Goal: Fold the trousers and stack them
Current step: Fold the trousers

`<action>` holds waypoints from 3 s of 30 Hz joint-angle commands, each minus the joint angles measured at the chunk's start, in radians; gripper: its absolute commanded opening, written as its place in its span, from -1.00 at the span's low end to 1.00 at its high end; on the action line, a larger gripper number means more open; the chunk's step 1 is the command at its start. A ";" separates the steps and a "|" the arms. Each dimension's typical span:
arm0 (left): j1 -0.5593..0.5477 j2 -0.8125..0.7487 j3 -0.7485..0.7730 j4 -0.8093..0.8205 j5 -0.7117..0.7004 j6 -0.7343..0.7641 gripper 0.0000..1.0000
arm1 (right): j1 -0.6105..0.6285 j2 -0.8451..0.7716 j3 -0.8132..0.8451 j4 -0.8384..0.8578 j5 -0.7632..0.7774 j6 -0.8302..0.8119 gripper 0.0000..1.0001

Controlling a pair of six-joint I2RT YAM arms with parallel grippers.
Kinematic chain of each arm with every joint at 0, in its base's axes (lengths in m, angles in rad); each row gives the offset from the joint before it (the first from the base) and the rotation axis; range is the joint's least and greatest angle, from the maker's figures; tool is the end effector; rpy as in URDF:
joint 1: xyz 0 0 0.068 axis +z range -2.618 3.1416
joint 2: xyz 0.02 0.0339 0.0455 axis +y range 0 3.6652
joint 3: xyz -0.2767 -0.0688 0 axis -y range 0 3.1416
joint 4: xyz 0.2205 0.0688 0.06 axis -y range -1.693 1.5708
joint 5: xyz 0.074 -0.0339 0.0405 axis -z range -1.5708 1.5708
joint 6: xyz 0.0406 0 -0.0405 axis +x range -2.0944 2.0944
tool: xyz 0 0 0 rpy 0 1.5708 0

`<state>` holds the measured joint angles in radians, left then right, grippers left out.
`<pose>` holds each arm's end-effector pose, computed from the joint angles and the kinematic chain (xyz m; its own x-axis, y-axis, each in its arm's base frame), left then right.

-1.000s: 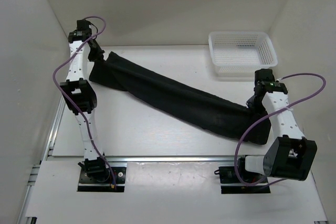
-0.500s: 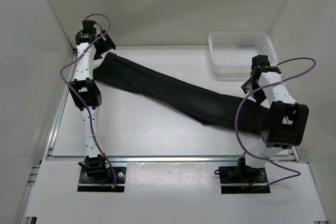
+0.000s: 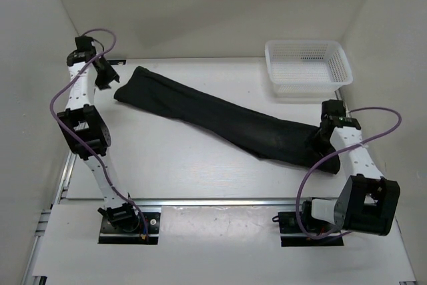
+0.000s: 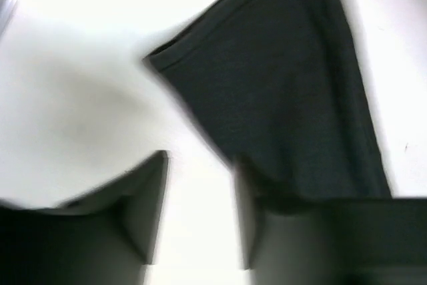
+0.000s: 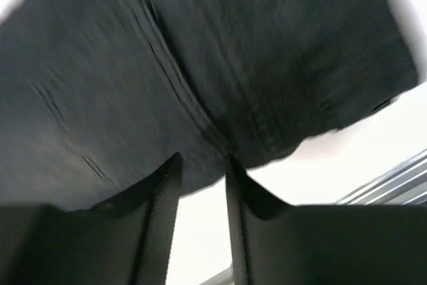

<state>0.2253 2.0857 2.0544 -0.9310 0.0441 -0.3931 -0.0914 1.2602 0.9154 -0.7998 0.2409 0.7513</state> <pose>0.4332 0.0974 0.3134 -0.6627 -0.5445 -0.5142 -0.4898 0.8345 -0.2524 0.2084 -0.0288 0.2556 -0.5351 0.7147 -0.4504 0.7555 0.6434 0.1234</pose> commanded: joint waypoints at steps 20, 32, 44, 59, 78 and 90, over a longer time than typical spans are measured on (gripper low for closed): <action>0.013 0.347 0.067 0.008 0.123 -0.125 -0.27 | -0.134 0.140 -0.204 0.256 -0.384 0.128 0.28; 0.013 0.264 0.102 0.008 0.024 -0.144 -0.79 | -0.125 0.323 0.036 0.216 -0.220 0.013 -1.00; 0.098 -0.045 -0.307 0.021 -0.128 -0.174 -0.79 | -0.125 0.156 -0.041 0.106 -0.219 -0.032 -1.00; 0.143 -0.360 -0.706 0.055 -0.129 -0.116 -0.21 | -0.125 -0.001 -0.118 0.017 -0.169 -0.061 0.07; 0.210 -0.329 -0.685 0.041 -0.047 -0.145 0.57 | -0.125 -0.188 0.086 -0.117 -0.244 -0.108 0.70; 0.210 -0.168 -0.692 0.077 -0.067 -0.165 0.99 | -0.125 -0.179 0.097 -0.137 -0.264 -0.089 0.70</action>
<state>0.4362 1.8763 1.3724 -0.8845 -0.0566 -0.5453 -0.2138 1.0863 1.0100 -0.9211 0.0036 0.6651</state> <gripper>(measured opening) 0.995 0.846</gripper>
